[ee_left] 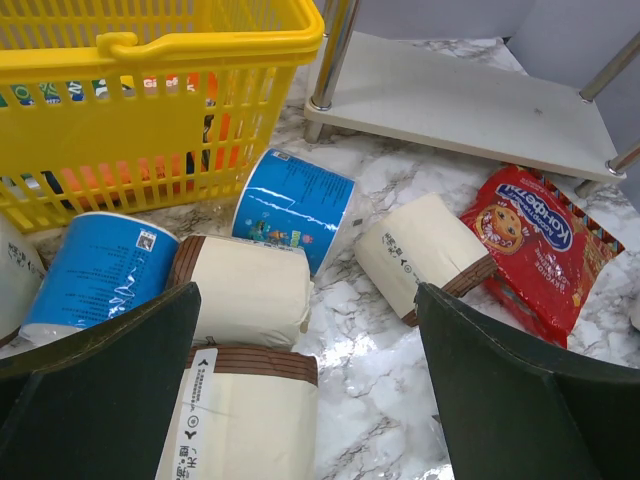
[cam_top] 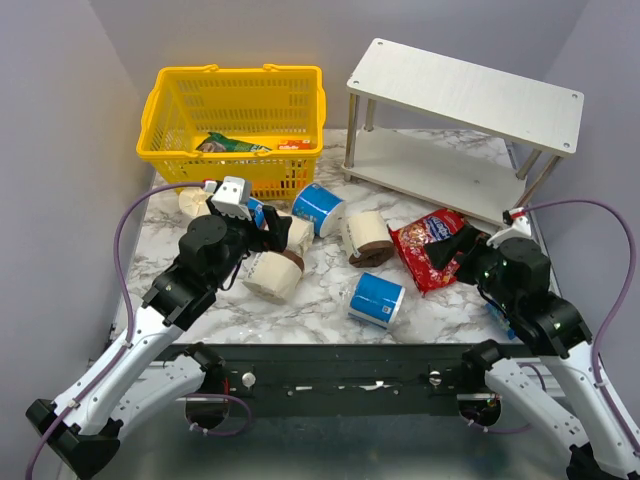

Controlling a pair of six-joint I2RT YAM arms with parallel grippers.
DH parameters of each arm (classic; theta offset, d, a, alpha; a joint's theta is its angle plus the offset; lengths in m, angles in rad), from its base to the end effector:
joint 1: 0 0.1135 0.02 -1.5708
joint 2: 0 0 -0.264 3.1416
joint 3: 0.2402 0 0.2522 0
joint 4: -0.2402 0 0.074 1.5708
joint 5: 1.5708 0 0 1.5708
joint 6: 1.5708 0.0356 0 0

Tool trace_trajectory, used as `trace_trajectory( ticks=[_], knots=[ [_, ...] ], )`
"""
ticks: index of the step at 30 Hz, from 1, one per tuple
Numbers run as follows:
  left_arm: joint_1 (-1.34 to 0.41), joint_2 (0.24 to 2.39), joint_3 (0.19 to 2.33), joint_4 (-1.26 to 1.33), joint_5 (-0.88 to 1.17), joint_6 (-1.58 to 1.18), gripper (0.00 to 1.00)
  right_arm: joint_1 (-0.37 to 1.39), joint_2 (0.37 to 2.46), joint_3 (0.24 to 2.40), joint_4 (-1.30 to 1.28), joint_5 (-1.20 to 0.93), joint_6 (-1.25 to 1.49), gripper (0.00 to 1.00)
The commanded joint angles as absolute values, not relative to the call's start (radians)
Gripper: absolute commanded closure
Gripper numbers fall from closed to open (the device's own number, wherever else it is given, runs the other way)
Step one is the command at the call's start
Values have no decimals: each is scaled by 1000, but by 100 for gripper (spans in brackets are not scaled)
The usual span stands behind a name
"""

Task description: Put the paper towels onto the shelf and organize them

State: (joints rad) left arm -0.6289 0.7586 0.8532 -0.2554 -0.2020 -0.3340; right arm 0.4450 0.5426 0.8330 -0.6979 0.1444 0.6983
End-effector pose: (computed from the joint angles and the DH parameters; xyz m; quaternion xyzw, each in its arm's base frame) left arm 0.1450 -0.0966 0.3605 0.0467 0.7591 -0.2305 0.6070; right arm 0.1031 0.0435 0.3342 0.1446 0.8217 0.2458 0.4935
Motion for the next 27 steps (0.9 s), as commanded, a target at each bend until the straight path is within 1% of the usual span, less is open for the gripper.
trace_trajectory(
  ticks=[1, 4, 5, 8, 9, 11, 12, 14, 15, 16, 18, 20, 23, 27],
  knots=[
    [-632, 758, 851, -235, -212, -337, 1, 443, 560, 865, -710, 135, 652, 0],
    [-632, 753, 851, -235, -222, -337, 1, 445, 580, 899, -710, 7, 508, 0],
    [-632, 749, 851, -235, -225, -336, 1, 445, 584, 907, -692, -120, 438, 0],
    [-632, 738, 853, -245, -238, -342, 1, 443, 626, 936, -682, -241, 410, 3],
    [-632, 732, 851, -245, -221, -345, 1, 445, 647, 949, -699, -258, 407, 7],
    [-635, 727, 853, -258, -193, -373, 1, 448, 696, 973, -730, -299, 413, 9],
    [-635, 730, 859, -273, -172, -392, 1, 452, 727, 966, -729, -313, 422, 12],
    [-635, 741, 868, -316, -77, -448, 2, 478, 745, 936, -712, -354, 440, 17],
    [-635, 749, 868, -330, -40, -463, 2, 494, 762, 928, -707, -359, 440, 19],
    [-635, 758, 864, -345, 56, -475, 2, 505, 767, 922, -709, -354, 442, 21],
    [-637, 810, 861, -353, 138, -523, 2, 520, 766, 901, -713, -305, 452, 25],
    [-643, 868, 839, -327, 249, -557, 4, 522, 743, 874, -701, -281, 465, 25],
    [-675, 926, 792, -232, 326, -615, 5, 522, 701, 836, -684, -281, 489, 25],
    [-730, 1020, 747, -106, 400, -666, 4, 520, 609, 807, -676, -270, 497, 23]
  ],
)
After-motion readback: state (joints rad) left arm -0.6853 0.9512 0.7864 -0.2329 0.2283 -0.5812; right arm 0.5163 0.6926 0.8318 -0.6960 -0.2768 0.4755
